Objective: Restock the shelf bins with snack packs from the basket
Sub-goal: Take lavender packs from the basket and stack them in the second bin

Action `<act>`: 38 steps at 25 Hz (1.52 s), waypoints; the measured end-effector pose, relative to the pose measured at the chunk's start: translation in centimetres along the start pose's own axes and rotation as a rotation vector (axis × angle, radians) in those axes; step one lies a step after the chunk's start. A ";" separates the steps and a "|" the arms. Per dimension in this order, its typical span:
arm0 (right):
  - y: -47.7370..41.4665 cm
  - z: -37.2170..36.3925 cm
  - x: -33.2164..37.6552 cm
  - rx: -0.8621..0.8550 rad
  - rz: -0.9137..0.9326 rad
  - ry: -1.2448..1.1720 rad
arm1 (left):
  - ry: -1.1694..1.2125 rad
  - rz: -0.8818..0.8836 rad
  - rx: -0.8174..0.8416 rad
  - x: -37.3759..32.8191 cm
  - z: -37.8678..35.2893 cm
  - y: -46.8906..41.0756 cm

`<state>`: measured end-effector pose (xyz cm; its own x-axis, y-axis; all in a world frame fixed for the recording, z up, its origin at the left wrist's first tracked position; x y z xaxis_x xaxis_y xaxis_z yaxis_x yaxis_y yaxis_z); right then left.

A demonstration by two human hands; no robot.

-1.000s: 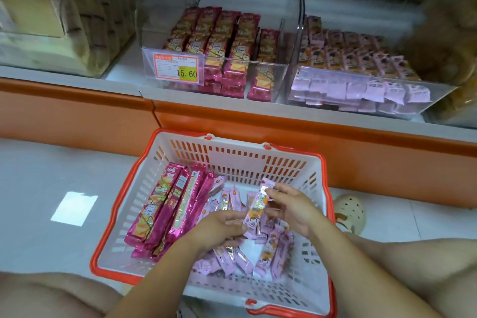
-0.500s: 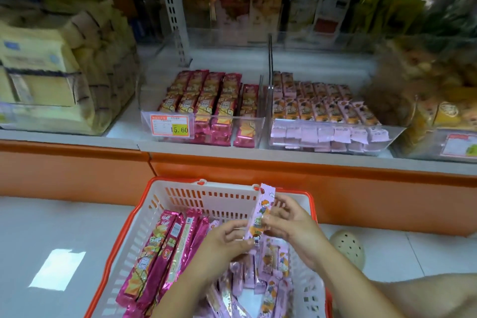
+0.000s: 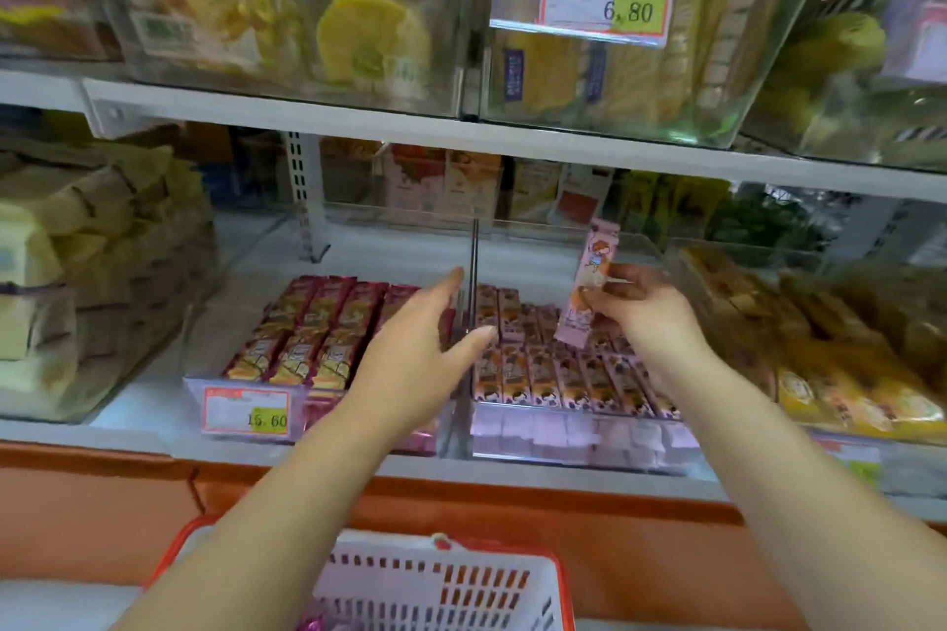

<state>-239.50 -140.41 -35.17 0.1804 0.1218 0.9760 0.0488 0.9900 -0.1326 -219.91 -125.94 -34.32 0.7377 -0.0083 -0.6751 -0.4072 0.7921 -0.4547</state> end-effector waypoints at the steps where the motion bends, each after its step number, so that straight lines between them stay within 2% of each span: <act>1: -2.1 -1.0 -1.2 0.000 -0.023 0.049 | -0.006 0.040 0.064 0.8 -1.2 -0.6; 3: -5.4 -3.1 -2.8 0.015 -0.030 0.124 | 0.099 0.113 0.142 2.1 -2.6 -1.0; 6: -8.4 -6.2 -5.4 0.074 -0.011 0.359 | 0.189 0.132 0.144 3.1 -3.2 -1.1; 8: -8.9 -8.2 -7.9 0.158 -0.081 0.515 | 0.195 0.128 0.133 3.6 -3.3 -1.3; 10: -8.8 -8.9 -10.0 0.196 -0.177 0.557 | 0.194 0.130 0.129 3.8 -3.3 -1.4; 13: -8.5 -8.6 -10.1 0.209 -0.198 0.541 | 0.177 0.139 0.129 3.9 -3.4 -1.4; 16: -6.8 -6.7 -5.7 0.119 -0.013 0.562 | 0.226 0.162 0.098 3.6 -3.0 -1.5; 17: -5.5 -5.8 -3.6 0.041 0.071 0.513 | 0.265 0.169 0.054 3.4 -2.3 -1.3; 19: -0.5 -4.2 0.8 -0.054 0.208 0.253 | 0.365 0.145 -0.125 2.7 0.4 0.1; 22: 10.1 -2.4 4.1 -0.101 0.445 -0.107 | 0.428 0.110 -0.425 3.9 4.7 6.7; 24: 16.8 -3.5 1.5 -0.022 0.491 -0.157 | 0.376 0.268 -0.413 9.1 3.6 12.8; 26: 21.4 -7.2 -6.1 0.180 0.298 0.016 | 0.284 0.528 -0.232 16.3 0.3 18.6; 27: 23.5 -10.0 -11.3 0.352 0.161 0.201 | 0.233 0.645 -0.106 19.5 -1.4 21.4; 29: 27.3 -12.7 -22.6 0.654 -0.126 0.545 | 0.175 0.801 0.115 23.5 -4.1 26.0; 30: 28.3 -12.9 -27.0 0.716 -0.234 0.648 | 0.130 0.848 0.174 24.8 -4.6 27.8; 33: 29.3 -12.8 -33.9 0.695 -0.379 0.805 | 0.062 0.910 0.240 26.8 -5.0 30.3; 38: 31.0 -16.3 -37.5 0.699 -0.447 0.836 | 0.049 0.977 0.249 28.6 -5.4 31.3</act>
<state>-228.78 -115.48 -78.65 0.8847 -0.0735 0.4603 -0.2310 0.7887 0.5698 -214.46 -104.70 -71.00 0.1159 0.6919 -0.7127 -0.6930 0.5703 0.4410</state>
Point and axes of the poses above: each hand's wrist, its own y-axis away from the middle knuckle, its own z-axis out of the back of the hand, x = y × z, the point moved 9 cm from there along -y, towards the middle knuckle, and after that the axes turned 12 degrees about -x, right-handed, at the moved point
